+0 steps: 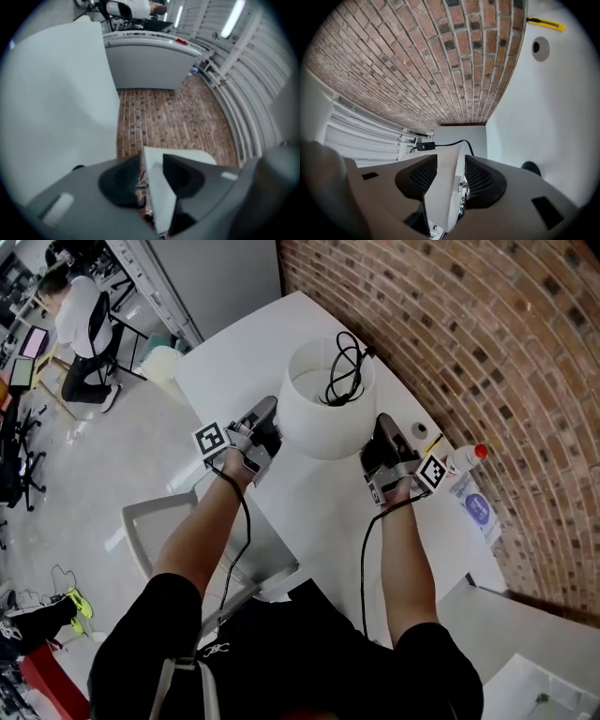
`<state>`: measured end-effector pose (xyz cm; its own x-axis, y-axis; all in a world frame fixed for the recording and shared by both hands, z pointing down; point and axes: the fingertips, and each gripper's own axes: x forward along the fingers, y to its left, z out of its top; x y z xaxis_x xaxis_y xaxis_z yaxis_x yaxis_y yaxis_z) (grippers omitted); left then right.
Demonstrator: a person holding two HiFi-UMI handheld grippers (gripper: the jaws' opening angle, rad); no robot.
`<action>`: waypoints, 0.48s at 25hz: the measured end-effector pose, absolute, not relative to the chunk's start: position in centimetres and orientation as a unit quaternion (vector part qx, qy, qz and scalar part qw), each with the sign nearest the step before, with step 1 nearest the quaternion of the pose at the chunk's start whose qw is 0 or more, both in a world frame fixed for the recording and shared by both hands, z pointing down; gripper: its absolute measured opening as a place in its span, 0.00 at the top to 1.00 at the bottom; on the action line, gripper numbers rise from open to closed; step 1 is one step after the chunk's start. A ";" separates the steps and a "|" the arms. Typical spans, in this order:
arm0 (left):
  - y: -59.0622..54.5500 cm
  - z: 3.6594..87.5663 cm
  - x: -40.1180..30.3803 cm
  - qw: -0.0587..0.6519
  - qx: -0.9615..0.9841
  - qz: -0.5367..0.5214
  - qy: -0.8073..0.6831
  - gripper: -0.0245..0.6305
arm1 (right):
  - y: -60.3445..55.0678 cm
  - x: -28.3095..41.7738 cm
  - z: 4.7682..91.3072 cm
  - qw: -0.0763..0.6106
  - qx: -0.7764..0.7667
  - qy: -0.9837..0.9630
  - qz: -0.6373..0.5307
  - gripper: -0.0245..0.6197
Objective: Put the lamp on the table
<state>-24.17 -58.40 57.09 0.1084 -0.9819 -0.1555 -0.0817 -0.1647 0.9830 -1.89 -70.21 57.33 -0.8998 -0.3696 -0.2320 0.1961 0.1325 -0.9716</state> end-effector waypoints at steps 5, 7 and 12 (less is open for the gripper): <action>-56.2 58.0 -24.9 0.441 0.583 -0.427 -0.532 0.95 | -69.8 0.2 59.1 0.194 -0.124 0.725 -0.649 0.77; -54.9 58.4 -25.7 0.425 0.575 -0.384 -0.584 0.96 | -69.0 1.0 59.7 0.170 -0.154 0.737 -0.635 0.87; -50.7 61.0 -26.9 0.411 0.557 -0.200 -0.694 0.96 | -66.6 3.0 60.0 0.080 -0.269 0.794 -0.540 0.96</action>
<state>-26.91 -50.69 60.96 -0.0424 -0.9369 0.3471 -0.6073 0.3000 0.7356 3.03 -66.56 59.97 -0.8429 -0.5128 0.1629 -0.3402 0.2733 -0.8997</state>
